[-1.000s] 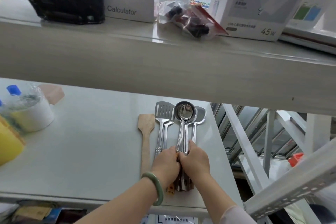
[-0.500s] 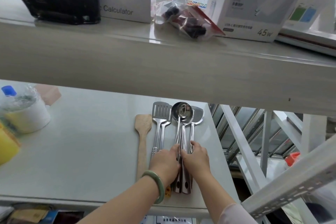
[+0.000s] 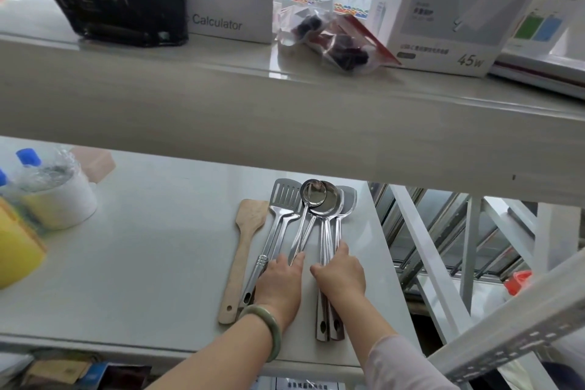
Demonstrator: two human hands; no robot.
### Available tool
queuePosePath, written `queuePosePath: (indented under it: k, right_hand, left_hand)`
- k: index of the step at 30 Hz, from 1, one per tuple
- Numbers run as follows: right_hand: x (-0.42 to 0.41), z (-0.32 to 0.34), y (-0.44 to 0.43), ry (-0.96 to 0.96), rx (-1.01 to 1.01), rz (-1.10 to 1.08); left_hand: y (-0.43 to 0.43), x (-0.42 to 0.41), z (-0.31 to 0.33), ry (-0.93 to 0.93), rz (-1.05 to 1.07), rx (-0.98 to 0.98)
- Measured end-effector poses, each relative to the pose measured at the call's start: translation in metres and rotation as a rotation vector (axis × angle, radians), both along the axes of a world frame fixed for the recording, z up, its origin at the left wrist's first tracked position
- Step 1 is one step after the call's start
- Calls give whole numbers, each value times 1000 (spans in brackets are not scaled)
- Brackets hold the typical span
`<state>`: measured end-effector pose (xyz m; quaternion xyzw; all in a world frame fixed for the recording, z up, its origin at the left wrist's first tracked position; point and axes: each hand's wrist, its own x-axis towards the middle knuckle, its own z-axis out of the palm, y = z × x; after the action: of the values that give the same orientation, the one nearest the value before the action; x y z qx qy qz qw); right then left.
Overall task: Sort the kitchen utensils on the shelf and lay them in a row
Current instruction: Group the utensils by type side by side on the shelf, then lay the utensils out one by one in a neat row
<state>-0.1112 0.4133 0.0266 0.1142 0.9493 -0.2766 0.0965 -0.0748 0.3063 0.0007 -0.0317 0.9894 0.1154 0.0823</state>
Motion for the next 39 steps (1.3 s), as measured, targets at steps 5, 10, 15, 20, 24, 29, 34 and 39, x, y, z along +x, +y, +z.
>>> queuePosePath:
  k: [5, 10, 15, 20, 24, 29, 34, 39]
  right_hand:
    - [-5, 1, 6, -5, -3, -27]
    - [-11, 0, 18, -41, -133, -119]
    - [-9, -1, 24, 3, -226, -166]
    - [-4, 8, 27, 77, -271, -179]
    - [-4, 22, 25, 123, -317, -141]
    - [0, 39, 2, 124, -429, -30]
    - [4, 37, -44, 104, -497, 25]
    - [12, 34, -104, 96, -566, 76]
  left_hand:
    - [-2, 1, -2, 67, 35, 23]
    - [-4, -3, -5, 81, 85, 32]
    - [-5, 0, -8, 103, 28, 26]
    - [4, 2, -7, 90, -43, 13]
    - [12, 2, -2, 72, -54, 84]
    - [2, 6, 15, 236, 40, 329]
    - [-24, 25, 39, 229, 129, 893]
    - [-67, 43, 38, 47, 311, 1187]
